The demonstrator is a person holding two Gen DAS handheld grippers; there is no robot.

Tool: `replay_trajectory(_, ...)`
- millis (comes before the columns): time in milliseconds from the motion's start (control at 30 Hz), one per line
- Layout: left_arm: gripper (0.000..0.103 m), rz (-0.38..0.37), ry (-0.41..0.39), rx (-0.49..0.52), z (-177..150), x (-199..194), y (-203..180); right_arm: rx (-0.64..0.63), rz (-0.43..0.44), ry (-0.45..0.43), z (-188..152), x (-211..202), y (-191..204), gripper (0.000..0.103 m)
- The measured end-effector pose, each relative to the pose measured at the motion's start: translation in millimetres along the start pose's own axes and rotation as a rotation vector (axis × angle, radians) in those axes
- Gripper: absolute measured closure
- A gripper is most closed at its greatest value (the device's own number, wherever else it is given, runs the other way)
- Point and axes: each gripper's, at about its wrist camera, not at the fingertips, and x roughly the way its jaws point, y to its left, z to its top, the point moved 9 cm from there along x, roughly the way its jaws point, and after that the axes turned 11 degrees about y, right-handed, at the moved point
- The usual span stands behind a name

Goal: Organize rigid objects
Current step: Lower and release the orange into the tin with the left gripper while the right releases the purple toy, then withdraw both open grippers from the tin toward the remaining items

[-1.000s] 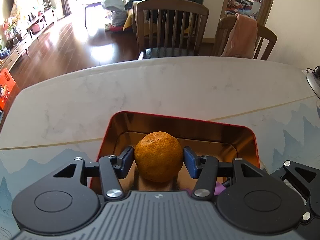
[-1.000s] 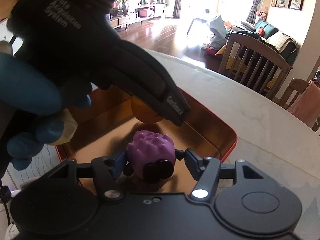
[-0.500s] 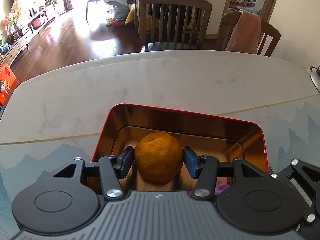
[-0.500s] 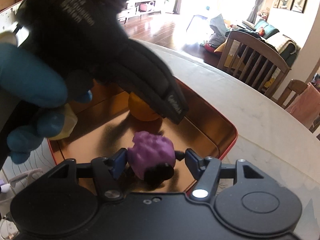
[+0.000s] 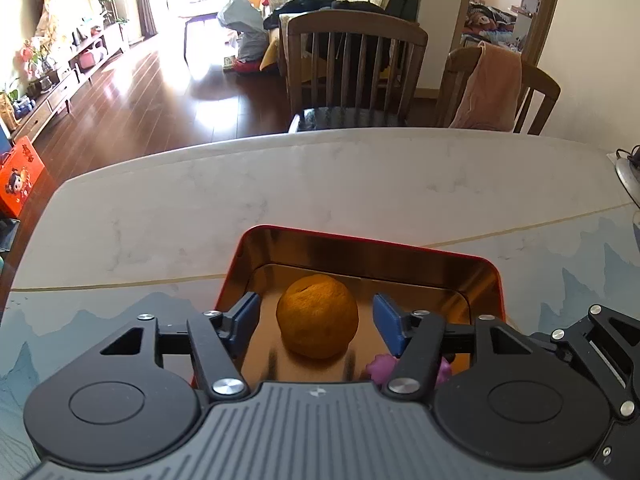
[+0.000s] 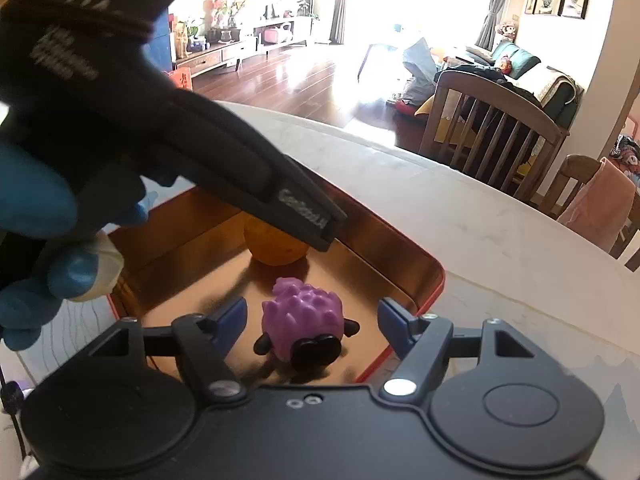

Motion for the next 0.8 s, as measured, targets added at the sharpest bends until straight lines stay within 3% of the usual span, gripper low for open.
replay_trajectory(333,0.033,0.005,-0.056,0.002,-19.5,-41.5,7.4,0.065,0.005,-0.039,-4.8,-40.1,-5.0,0.02)
replay_trajectory(800,0.024,-0.062,-0.103,0.017,-66.0,-93.5,24.1,0.17,-0.055,-0.058,-24.2,-88.6,8.2,0.006)
